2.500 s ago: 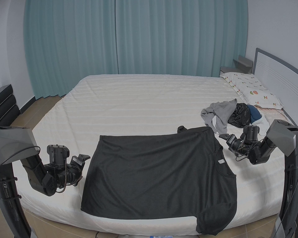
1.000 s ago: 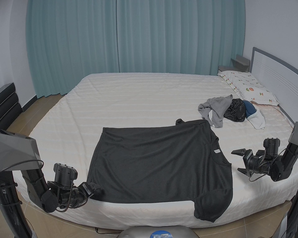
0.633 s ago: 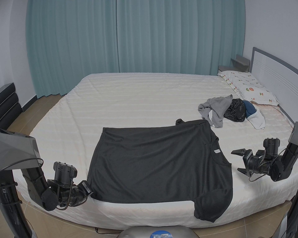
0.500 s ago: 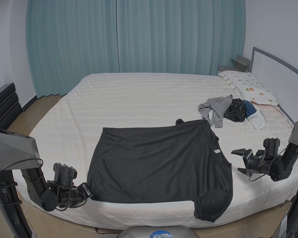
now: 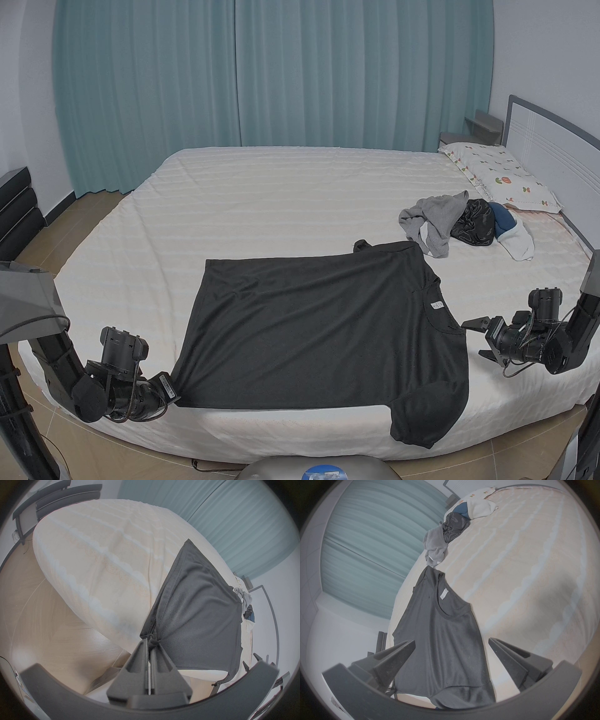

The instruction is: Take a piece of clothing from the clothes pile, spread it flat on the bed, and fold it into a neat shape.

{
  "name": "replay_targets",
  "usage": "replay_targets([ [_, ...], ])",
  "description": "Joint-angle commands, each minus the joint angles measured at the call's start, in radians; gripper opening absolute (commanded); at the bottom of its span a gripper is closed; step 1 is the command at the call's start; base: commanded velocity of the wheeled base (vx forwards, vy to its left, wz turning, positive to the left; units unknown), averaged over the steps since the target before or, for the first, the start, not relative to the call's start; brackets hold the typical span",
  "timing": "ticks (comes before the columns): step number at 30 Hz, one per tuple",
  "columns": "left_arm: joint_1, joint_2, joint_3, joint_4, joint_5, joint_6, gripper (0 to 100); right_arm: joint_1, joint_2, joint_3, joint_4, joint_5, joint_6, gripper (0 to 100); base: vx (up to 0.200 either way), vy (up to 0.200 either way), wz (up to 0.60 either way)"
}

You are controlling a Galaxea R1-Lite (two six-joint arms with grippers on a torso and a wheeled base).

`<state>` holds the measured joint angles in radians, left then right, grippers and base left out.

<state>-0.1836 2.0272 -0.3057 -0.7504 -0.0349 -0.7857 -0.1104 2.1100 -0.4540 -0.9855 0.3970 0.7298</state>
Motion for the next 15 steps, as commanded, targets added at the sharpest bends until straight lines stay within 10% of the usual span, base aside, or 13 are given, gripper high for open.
replay_targets([
  [1, 0.006, -0.022, -0.006, 0.002, 0.000, 0.000, 0, 0.006, -0.001, 0.023, 0.001, -0.001, -0.012, 100, 0.000, 0.000, 0.00],
  [15, 0.007, -0.019, -0.012, 0.002, 0.000, -0.001, 0, 0.043, 0.074, 0.014, 0.030, -0.003, -0.033, 100, 0.000, 0.000, 0.00],
])
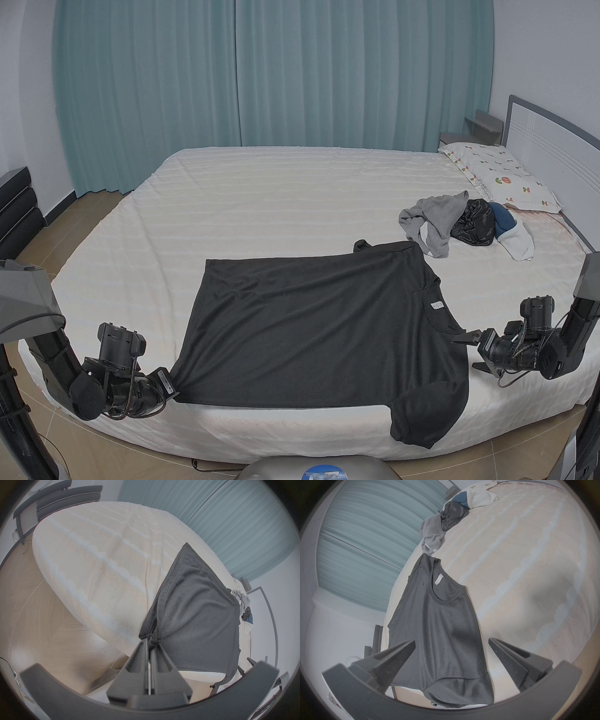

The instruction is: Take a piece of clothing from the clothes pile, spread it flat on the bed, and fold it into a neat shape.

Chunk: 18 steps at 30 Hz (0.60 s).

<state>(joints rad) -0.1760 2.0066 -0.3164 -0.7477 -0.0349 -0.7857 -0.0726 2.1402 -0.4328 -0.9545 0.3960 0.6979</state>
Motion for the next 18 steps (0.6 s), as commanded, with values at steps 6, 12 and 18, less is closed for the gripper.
replay_targets([
  [6, 0.003, 0.003, -0.001, -0.002, 0.000, -0.001, 0, 0.013, 0.075, -0.018, -0.003, -0.005, -0.005, 100, 0.000, 0.000, 0.00],
  [12, 0.009, 0.006, -0.009, -0.001, 0.000, -0.001, 0, 0.013, 0.099, -0.052, -0.006, -0.006, -0.005, 0, 0.000, 0.000, 0.00],
  [18, 0.012, 0.008, -0.023, -0.001, -0.002, -0.006, 0, -0.001, 0.090, -0.098, -0.010, -0.019, -0.005, 0, 0.000, 0.000, 0.00],
])
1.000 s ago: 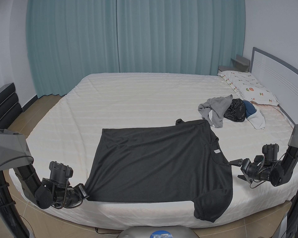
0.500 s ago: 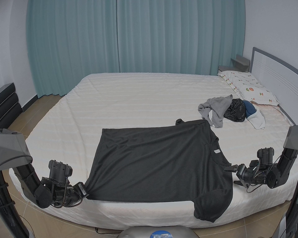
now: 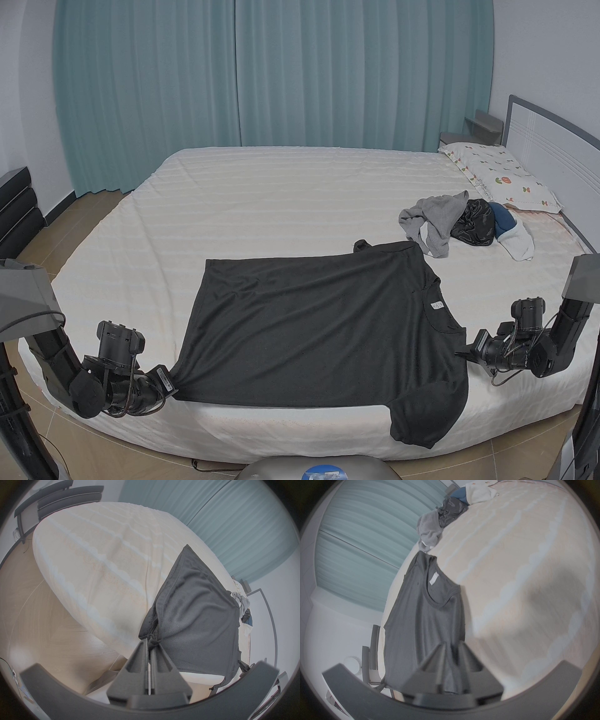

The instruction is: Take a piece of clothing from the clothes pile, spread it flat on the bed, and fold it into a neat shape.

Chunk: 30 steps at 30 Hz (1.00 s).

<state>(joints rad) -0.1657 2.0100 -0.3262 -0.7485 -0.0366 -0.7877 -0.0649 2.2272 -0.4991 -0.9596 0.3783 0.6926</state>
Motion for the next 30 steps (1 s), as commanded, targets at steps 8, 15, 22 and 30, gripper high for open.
replay_targets([
  [8, 0.012, 0.006, -0.027, -0.002, 0.001, -0.010, 0, -0.010, 0.003, -0.108, -0.004, -0.001, 0.002, 0, 0.000, 0.000, 0.00],
  [15, 0.018, 0.010, -0.031, -0.003, -0.002, -0.010, 0, 0.016, 0.037, -0.223, 0.033, 0.001, -0.002, 0, 0.000, 0.000, 0.00],
  [22, 0.018, 0.026, -0.034, -0.008, -0.002, -0.010, 0, 0.023, 0.078, -0.263, 0.079, -0.001, -0.015, 0, 0.000, 0.000, 0.00],
  [30, 0.017, 0.029, -0.034, -0.008, -0.005, -0.010, 0, 0.005, 0.009, -0.197, 0.076, 0.001, -0.025, 100, 0.000, 0.000, 0.00],
])
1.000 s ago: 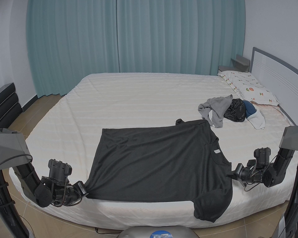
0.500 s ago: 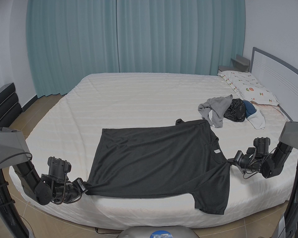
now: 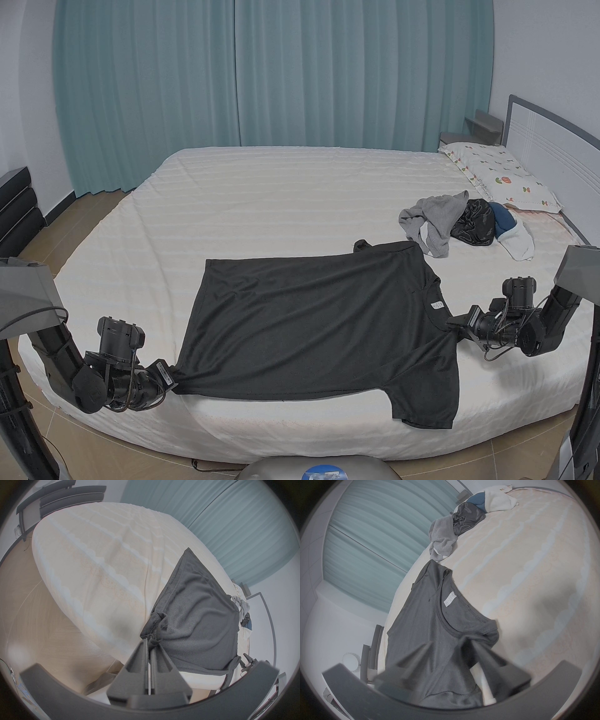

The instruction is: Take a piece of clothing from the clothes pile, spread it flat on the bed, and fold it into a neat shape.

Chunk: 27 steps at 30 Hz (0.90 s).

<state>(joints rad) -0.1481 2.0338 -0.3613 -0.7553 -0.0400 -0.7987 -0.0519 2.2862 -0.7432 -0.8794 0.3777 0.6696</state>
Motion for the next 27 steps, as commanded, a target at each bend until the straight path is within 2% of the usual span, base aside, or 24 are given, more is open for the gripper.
replay_targets([
  [1, 0.001, 0.006, -0.001, -0.001, -0.001, 0.001, 0, -0.013, -0.073, 0.068, -0.006, 0.007, -0.002, 100, 0.000, 0.000, 0.00],
  [6, 0.001, 0.011, -0.001, -0.001, 0.002, 0.000, 0, -0.036, -0.155, 0.165, 0.002, 0.041, -0.021, 100, 0.000, 0.000, 0.00],
  [12, 0.001, 0.014, -0.001, -0.001, -0.001, 0.000, 0, -0.032, -0.159, 0.346, -0.027, 0.070, -0.159, 100, 0.000, 0.000, 0.00],
  [18, 0.001, 0.020, -0.001, -0.001, -0.001, 0.000, 0, -0.019, -0.168, 0.446, -0.089, 0.135, -0.162, 100, 0.000, 0.000, 0.00],
  [27, 0.001, 0.020, -0.001, -0.001, -0.001, 0.000, 0, 0.007, -0.137, 0.455, -0.119, 0.142, -0.153, 100, 0.000, 0.000, 0.00],
])
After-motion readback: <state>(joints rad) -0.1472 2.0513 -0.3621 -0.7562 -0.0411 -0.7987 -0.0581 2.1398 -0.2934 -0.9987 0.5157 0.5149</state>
